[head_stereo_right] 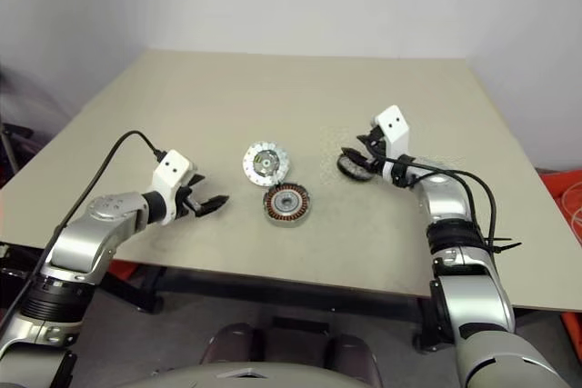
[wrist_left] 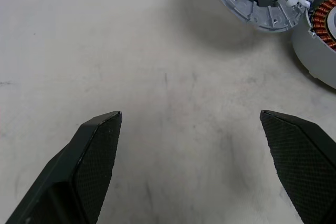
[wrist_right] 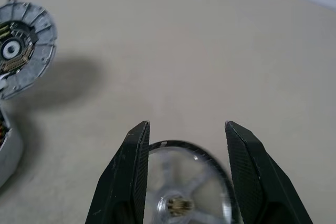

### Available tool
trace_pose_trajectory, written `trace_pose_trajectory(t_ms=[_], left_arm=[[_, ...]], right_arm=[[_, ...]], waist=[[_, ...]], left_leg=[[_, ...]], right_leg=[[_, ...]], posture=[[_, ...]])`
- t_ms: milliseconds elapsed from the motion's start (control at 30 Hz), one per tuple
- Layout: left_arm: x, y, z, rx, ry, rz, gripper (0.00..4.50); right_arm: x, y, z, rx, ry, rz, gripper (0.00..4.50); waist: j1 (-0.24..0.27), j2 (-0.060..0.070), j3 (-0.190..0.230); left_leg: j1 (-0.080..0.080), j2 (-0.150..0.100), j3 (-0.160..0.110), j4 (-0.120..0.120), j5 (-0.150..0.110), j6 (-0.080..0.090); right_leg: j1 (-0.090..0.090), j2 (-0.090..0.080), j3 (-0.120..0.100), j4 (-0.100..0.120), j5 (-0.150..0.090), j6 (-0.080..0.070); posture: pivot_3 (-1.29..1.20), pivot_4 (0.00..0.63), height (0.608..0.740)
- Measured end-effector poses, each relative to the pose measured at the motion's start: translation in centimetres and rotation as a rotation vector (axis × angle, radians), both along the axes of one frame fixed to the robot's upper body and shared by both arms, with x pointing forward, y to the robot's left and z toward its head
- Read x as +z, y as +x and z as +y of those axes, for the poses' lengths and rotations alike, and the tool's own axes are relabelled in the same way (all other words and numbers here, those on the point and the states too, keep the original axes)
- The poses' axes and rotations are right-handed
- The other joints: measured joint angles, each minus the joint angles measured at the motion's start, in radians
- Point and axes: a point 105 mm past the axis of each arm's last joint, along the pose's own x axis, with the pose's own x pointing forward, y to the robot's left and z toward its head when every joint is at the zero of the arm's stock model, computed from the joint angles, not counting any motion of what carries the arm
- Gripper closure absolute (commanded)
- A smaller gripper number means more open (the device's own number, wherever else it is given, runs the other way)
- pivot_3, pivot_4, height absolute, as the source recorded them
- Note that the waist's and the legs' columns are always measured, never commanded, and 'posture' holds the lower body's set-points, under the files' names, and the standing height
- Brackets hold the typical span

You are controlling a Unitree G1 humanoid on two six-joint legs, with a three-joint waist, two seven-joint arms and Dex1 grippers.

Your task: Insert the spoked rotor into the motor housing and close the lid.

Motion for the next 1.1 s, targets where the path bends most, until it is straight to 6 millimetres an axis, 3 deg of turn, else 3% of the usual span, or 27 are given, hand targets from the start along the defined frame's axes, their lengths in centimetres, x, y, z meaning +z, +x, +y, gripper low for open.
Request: trace_pose_trajectory(t_ms=[333, 467, 833, 967, 1100], left_arm=[[-0.1, 0.0, 0.1, 0.003, 0.003, 0.000, 0.00], [-0.1, 0.0, 0.1, 0.002, 0.003, 0.000, 0.00], [-0.1, 0.1, 0.2, 0.005, 0.011, -0.002, 0.00], [-0.3, 0.0, 0.2, 0.007, 0.012, 0.002, 0.00], [-0.3, 0.0, 0.2, 0.006, 0.014, 0.001, 0.00]], right_arm=[[-2.5, -2.1, 0.0, 0.059, -0.014, 0.075, 1.92], [-2.4, -2.4, 0.6, 0.086, -0.033, 0.064, 1.92], [-1.3, -2.4, 0.4, 0.139, -0.150, 0.028, 1.92], [0.8, -2.4, -1.2, 0.186, -0.337, -0.047, 1.92], [3.1, -2.2, -0.8, 0.228, -0.378, -0.113, 1.92]], waist=[[0.001, 0.000, 0.000], [0.000, 0.000, 0.000], [0.001, 0.000, 0.000], [0.002, 0.000, 0.000], [-0.002, 0.000, 0.000]], left_leg=[[0.000, 0.000, 0.000, 0.000, 0.000, 0.000], [0.001, 0.000, 0.000, 0.000, 0.000, 0.000], [0.000, 0.000, 0.000, 0.000, 0.000, 0.000], [0.000, 0.000, 0.000, 0.000, 0.000, 0.000], [0.001, 0.000, 0.000, 0.000, 0.000, 0.000]], right_leg=[[-0.001, 0.000, 0.000, 0.001, 0.000, 0.000], [0.000, 0.000, 0.000, 0.002, 0.000, 0.000], [0.000, 0.000, 0.000, 0.001, 0.000, 0.000], [0.000, 0.000, 0.000, 0.001, 0.000, 0.000], [-0.001, 0.000, 0.000, 0.001, 0.000, 0.000]], posture=[[0.00, 0.000, 0.740], [0.00, 0.000, 0.740], [0.00, 0.000, 0.740], [0.00, 0.000, 0.740], [0.00, 0.000, 0.740]])
